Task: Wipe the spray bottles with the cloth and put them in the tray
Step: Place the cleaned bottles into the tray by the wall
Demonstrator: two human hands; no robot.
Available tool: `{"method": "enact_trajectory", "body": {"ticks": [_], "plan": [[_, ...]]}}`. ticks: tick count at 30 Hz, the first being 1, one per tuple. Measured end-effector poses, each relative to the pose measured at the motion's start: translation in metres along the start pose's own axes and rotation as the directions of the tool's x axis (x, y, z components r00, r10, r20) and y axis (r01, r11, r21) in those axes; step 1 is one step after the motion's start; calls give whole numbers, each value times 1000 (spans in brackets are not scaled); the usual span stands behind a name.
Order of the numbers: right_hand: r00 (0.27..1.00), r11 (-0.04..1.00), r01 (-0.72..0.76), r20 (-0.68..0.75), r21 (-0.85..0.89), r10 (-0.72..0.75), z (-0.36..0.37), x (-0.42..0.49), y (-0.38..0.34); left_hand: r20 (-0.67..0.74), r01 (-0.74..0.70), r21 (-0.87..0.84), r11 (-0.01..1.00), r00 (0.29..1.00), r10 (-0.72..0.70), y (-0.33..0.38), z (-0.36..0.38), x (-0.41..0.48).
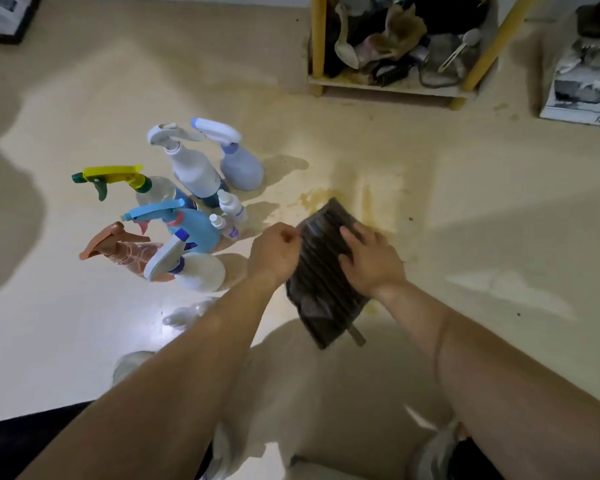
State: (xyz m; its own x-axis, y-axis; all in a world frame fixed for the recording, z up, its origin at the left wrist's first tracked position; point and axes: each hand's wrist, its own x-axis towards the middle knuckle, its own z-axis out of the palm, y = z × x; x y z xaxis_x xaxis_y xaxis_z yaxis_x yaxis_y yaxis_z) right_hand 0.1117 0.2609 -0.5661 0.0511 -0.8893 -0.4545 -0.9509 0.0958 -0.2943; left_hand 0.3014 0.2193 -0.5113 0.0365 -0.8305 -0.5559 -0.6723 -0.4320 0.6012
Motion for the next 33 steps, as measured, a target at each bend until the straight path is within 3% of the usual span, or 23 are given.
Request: {"method": "enact_trajectory", "body": {"ticks": [3, 5, 9, 11, 14, 18, 20, 22, 25, 30, 33], "plan": [[986, 980, 116, 139, -160, -94, 67, 9, -10, -30, 43, -16, 999, 999, -43, -22, 9, 14], [975, 945, 207, 127, -252, -180, 90, 21, -12, -90, 59, -105, 993, 994, -69, -26, 11, 28], [807, 742, 587, 157, -324, -570, 74, 82, 13, -110, 68, -283, 957, 989, -102, -27, 13, 60], [861, 807, 495, 55, -321, -506, 42, 132, 31, -63, 83, -371, 925, 991, -114, -23, 12, 72], [982, 953, 133, -94, -271, -164, 2, 165, 70, -48, 94, -414, 905, 991, -124, -23, 9, 78], [966, 971, -89, -258, -222, 29, 23, 97, 118, 42, 136, -361, 923, 991, -130, -24, 6, 70], [958, 972, -160, -266, -174, 110, 51, 50, 111, 67, 174, -367, 914, 985, -161, -25, 5, 63], [970, 974, -131, -225, -186, 88, 81, 9, 86, 83, 200, -353, 914, 980, -183, -24, 4, 54], [982, 974, 72, -158, -216, -108, 116, -26, 38, 88, 210, -316, 925, 978, -191, -22, -1, 41], [884, 824, 455, 59, -338, -464, 97, 12, 32, 106, 230, -312, 922, 973, -206, -24, -15, 26], [954, 916, 261, -62, -306, -293, 61, 69, 44, 105, 211, -308, 928, 977, -187, -29, -23, 17]]}}
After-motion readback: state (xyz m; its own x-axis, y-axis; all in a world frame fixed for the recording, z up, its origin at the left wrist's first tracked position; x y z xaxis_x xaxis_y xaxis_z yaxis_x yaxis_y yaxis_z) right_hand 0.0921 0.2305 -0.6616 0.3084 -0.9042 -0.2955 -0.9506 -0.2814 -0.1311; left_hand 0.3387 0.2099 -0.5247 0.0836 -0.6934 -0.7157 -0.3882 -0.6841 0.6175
